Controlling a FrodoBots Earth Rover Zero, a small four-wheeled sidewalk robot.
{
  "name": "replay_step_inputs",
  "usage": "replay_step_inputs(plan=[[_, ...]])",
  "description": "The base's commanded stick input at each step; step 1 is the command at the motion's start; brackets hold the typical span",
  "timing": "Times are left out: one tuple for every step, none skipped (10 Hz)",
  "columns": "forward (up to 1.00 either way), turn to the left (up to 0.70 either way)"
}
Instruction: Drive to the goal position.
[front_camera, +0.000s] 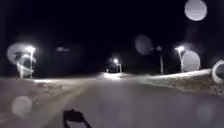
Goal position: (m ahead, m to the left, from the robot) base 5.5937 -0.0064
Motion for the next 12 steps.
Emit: replay_step_inputs(plan=[[1.00,0.06],[1.00,0.15],[1.00,0.21],[1.00,0.16],[1.00,0.08],[1.00,0.05],[1.00,0.10],[1.00,0.11],[1.00,0.12],[1.00,0.14],[1.00,0.09],[1.00,0.03]])
